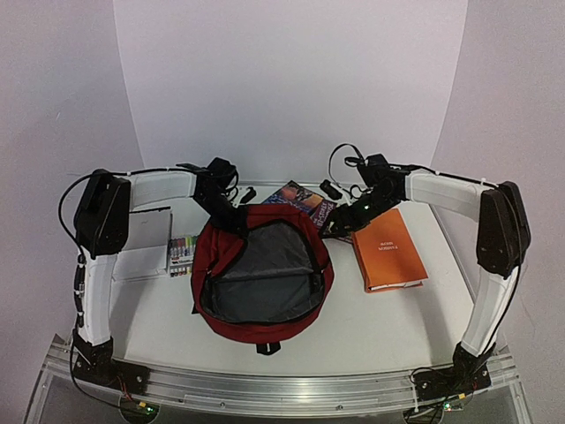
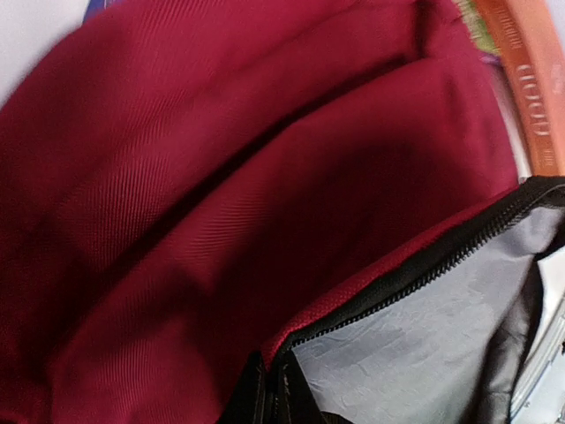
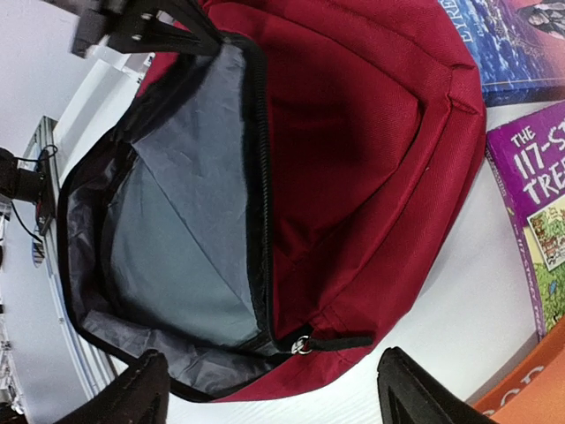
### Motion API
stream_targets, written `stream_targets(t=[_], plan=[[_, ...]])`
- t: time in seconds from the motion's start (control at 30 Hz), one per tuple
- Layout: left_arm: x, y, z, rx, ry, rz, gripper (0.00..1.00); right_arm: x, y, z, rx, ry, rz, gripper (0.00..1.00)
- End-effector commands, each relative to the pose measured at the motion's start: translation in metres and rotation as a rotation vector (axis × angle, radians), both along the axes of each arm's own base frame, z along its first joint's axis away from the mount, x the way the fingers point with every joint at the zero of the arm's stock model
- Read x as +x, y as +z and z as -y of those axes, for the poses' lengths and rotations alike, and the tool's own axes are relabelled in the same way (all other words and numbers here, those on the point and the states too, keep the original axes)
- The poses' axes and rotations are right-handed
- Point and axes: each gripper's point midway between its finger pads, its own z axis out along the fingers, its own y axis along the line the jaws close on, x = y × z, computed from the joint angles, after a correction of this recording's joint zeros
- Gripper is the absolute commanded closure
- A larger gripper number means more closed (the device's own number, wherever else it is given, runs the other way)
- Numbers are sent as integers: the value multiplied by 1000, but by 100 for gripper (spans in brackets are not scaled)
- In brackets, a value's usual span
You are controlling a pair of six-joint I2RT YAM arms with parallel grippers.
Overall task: Pack the student bag
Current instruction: Adjust the student bag at the center of the board.
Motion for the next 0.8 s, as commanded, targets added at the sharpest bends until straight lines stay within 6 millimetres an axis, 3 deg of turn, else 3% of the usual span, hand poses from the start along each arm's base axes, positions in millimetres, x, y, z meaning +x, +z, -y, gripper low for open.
stream_targets(t=[0.0,0.13,0.2,0.27,0.4,0.47,0.63,0.77], plan=[[31,-1,-5,38,71,65,94,7,-6,-15,2,-20,36,30],[35,-18,-6,60,83,40,90,2,-9,-40,17,-12,62,38],[35,-20,-5,66,81,18,86,9,-14,-49,3,-43,86,30],[31,-12,-1,45,68,1,78,22,-23,-51,-23,-103,97,18],[17,18,-7,17,86,3,52,41,-45,-48,-87,-164,113,16],[4,41,-16,-1,111,25,43,41,-51,-49,-89,-158,99,16],[-41,69,-37,-43,169,54,17,37,-59,-51,-87,-144,74,16],[-83,60,-41,2,174,59,2,34,-66,-52,-82,-164,30,20]])
